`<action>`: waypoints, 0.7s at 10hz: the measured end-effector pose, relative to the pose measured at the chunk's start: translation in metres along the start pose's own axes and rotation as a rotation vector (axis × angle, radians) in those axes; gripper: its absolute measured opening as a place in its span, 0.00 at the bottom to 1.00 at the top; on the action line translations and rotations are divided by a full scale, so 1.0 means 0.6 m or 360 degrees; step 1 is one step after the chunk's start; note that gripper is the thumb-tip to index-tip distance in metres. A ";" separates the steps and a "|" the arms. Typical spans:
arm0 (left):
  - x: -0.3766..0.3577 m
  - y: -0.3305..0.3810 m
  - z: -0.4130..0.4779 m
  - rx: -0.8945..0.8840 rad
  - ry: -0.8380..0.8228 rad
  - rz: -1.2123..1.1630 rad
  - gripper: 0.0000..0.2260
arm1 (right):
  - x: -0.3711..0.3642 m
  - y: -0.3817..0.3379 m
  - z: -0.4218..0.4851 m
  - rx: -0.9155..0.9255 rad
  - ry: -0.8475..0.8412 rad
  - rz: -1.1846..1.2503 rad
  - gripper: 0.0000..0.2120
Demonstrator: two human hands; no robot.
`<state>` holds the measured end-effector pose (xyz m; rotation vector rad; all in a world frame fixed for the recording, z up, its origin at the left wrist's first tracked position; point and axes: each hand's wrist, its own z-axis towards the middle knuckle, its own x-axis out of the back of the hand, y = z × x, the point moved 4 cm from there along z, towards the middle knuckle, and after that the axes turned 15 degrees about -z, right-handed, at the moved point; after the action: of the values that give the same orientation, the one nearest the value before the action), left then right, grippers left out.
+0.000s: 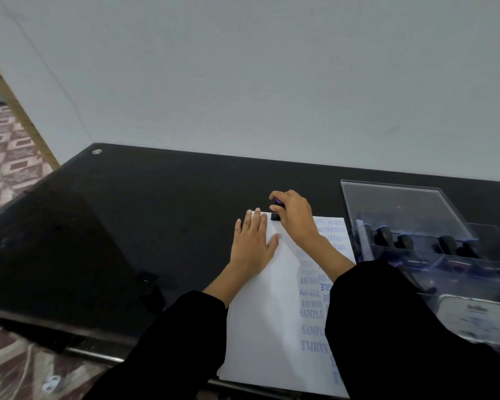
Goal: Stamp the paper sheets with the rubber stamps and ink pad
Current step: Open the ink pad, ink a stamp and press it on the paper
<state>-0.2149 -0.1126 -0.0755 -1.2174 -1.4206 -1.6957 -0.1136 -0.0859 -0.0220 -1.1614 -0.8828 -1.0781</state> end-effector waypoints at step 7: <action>0.046 0.025 -0.007 0.0008 0.0083 -0.0464 0.22 | 0.143 0.062 -0.020 -0.0123 0.0207 0.0378 0.08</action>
<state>-0.2139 -0.1175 -0.0441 -0.9916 -1.6319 -1.8994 -0.0547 -0.1118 0.0469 -1.2125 -0.5901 -0.9867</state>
